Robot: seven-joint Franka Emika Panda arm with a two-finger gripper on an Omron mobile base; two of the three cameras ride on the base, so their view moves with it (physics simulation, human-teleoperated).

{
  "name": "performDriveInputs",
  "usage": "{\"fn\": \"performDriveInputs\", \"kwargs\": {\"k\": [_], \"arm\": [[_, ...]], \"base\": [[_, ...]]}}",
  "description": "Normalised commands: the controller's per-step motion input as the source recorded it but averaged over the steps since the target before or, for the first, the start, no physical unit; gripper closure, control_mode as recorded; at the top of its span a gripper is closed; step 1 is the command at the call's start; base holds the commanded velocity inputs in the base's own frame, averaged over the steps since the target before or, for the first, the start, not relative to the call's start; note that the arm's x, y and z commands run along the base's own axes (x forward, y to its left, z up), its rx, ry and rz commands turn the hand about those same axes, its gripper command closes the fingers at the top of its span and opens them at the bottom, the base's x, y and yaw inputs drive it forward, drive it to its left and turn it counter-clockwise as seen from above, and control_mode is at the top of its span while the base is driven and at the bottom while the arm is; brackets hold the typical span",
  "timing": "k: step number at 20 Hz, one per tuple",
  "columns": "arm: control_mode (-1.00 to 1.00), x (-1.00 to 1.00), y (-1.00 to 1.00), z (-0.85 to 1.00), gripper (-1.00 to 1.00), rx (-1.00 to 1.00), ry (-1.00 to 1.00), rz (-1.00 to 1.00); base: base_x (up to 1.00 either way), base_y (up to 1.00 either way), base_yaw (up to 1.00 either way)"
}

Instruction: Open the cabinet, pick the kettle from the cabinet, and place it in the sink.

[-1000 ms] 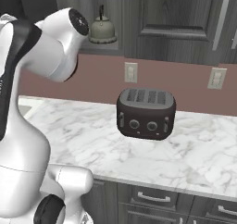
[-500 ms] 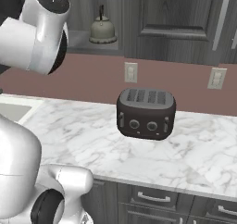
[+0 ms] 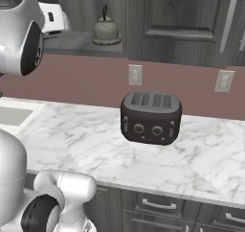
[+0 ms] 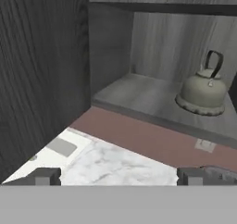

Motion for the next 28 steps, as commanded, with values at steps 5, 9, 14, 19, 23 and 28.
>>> {"fn": "performDriveInputs", "kwargs": {"k": [5,9,14,19,23,28], "arm": [[-1.0,0.18,-0.22,0.07,-1.0,-0.01,-0.13,-0.29],[-1.0,0.25,-0.2,0.02,-1.0,0.0,-0.09,-0.27],[-1.0,0.36,-0.2,0.01,-1.0,0.0,-0.04,-0.23],[-1.0,0.48,-0.14,0.09,-1.0,0.07,0.0,-0.12],[-1.0,0.47,-0.11,0.13,-1.0,0.12,0.0,-0.01],[-1.0,0.41,-0.12,0.09,-1.0,0.13,0.0,0.0]], "base": [[0.0,0.0,0.0],[0.0,0.0,0.0],[0.0,0.0,0.0],[0.0,0.0,0.0],[0.0,0.0,0.0],[0.0,0.0,0.0]]}}
